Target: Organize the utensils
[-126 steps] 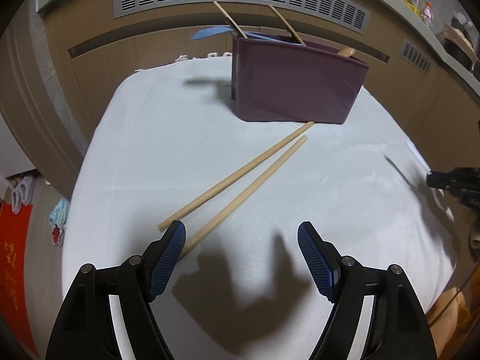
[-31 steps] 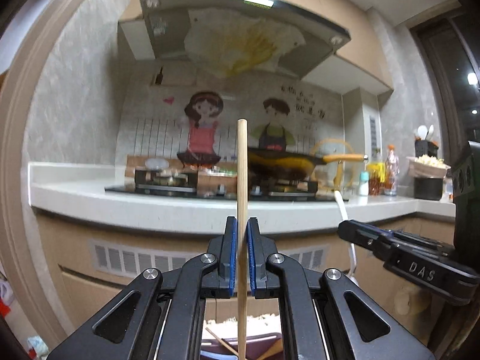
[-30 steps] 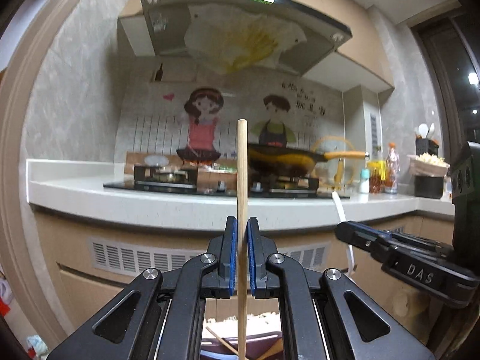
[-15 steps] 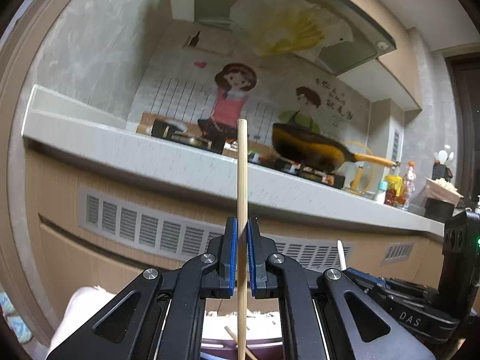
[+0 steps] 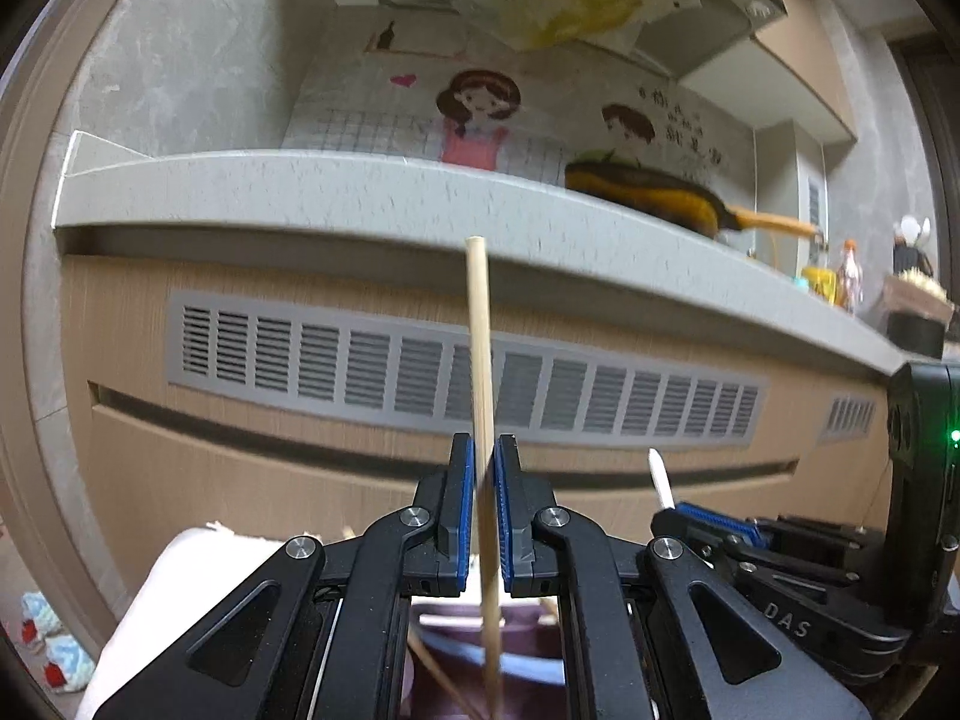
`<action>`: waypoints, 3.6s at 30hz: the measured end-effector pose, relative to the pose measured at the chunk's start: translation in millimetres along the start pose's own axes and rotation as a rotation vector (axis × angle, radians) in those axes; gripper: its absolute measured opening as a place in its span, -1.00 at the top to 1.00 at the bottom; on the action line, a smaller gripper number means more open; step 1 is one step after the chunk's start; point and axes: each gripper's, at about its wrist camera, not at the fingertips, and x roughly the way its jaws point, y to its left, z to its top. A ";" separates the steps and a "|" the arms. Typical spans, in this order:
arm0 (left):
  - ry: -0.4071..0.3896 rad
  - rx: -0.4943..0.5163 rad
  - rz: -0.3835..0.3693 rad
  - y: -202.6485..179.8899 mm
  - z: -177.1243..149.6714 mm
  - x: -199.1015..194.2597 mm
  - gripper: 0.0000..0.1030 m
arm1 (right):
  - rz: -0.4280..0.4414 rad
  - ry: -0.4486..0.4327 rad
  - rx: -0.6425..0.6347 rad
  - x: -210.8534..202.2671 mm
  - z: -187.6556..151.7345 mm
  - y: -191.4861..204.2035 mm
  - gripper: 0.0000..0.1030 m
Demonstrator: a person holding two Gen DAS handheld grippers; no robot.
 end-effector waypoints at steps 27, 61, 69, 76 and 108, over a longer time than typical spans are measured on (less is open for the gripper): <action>0.351 -0.032 0.047 -18.5 -43.2 -72.2 -0.21 | -0.016 0.140 0.060 -64.4 -57.0 9.5 -0.20; 0.278 0.141 0.233 -95.1 -80.5 -258.0 -1.00 | -0.275 0.036 0.101 -266.8 -146.8 35.6 -0.97; 0.285 0.139 0.219 -94.7 -81.1 -257.3 -1.00 | -0.274 0.036 0.099 -266.8 -147.1 35.2 -0.97; 0.288 0.138 0.214 -95.1 -81.2 -257.1 -1.00 | -0.266 0.040 0.095 -266.8 -148.0 34.0 -0.98; 0.293 0.138 0.212 -97.9 -83.0 -257.8 -1.00 | -0.255 0.041 0.088 -266.4 -150.4 35.9 -0.98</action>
